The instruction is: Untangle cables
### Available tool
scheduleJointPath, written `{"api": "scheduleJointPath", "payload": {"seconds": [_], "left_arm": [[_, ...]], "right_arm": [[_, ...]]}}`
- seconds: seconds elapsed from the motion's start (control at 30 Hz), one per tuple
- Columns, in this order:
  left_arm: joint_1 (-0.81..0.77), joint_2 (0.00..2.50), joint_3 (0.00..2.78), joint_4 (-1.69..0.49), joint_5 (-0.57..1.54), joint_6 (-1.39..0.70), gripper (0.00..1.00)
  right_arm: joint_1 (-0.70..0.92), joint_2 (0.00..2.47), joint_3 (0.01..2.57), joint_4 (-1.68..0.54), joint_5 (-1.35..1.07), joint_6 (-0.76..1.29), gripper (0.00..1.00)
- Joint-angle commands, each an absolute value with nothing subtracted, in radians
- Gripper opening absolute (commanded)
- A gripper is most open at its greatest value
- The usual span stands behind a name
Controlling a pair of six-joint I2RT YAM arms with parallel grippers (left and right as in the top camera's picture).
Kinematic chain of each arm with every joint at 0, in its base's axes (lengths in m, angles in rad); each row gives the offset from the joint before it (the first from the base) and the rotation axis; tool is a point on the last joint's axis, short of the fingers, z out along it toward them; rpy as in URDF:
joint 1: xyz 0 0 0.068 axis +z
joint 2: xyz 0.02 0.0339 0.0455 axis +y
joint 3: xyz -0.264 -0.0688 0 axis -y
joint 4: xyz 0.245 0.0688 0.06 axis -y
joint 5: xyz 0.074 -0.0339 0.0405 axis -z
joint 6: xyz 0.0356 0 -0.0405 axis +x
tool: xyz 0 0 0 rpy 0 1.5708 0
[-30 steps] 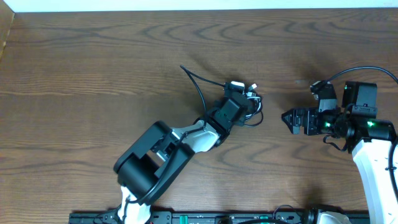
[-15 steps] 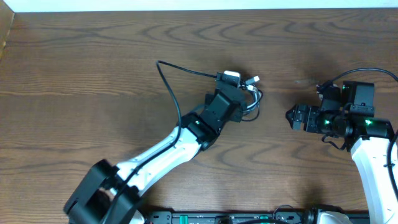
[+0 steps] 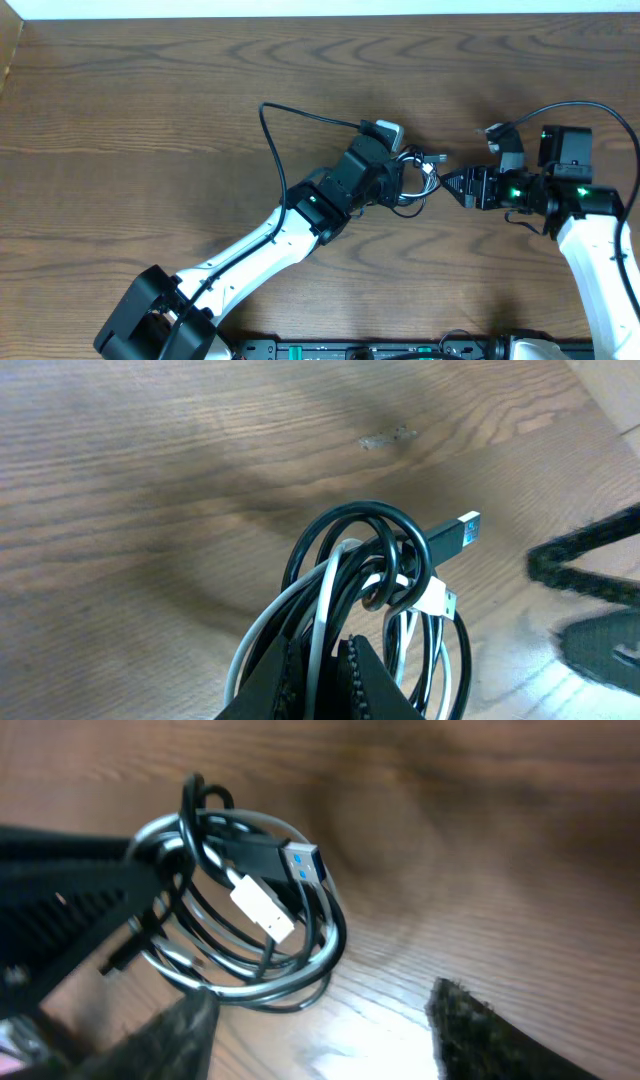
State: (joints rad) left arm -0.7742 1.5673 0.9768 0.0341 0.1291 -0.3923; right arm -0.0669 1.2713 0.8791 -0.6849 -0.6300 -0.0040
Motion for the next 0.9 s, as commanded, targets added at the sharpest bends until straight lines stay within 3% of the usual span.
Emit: {"api": "scheduleJointPath", "payload": {"seconds": [0.0, 0.33, 0.4, 0.47, 0.5, 0.53, 0.87], "left_arm": [[-0.773, 1.541, 0.988, 0.046, 0.158, -0.426, 0.08], [-0.773, 1.541, 0.988, 0.065, 0.210, -0.477, 0.08], [-0.773, 1.541, 0.988, 0.069, 0.219, -0.477, 0.09], [-0.773, 1.541, 0.988, 0.078, 0.229, -0.488, 0.08], [-0.773, 1.541, 0.988, 0.085, 0.229, -0.497, 0.08], [-0.773, 1.541, 0.988, 0.093, 0.229, -0.500, 0.08], [-0.723, 1.540, 0.988, 0.104, 0.224, -0.487, 0.08]], "right_arm": [[-0.047, 1.323, 0.869, -0.666, -0.657, 0.000, 0.54], [0.062, 1.501, 0.869, -0.522, -0.659, 0.101, 0.50], [0.084, 1.522, 0.869, -0.510, -0.657, 0.105, 0.45], [0.099, 1.538, 0.869, -0.499, -0.644, 0.112, 0.30], [0.107, 1.544, 0.869, -0.496, -0.617, 0.126, 0.09], [0.113, 1.548, 0.869, -0.495, -0.576, 0.150, 0.01], [0.110, 1.551, 0.869, -0.691, 0.113, 0.513, 0.01]]}}
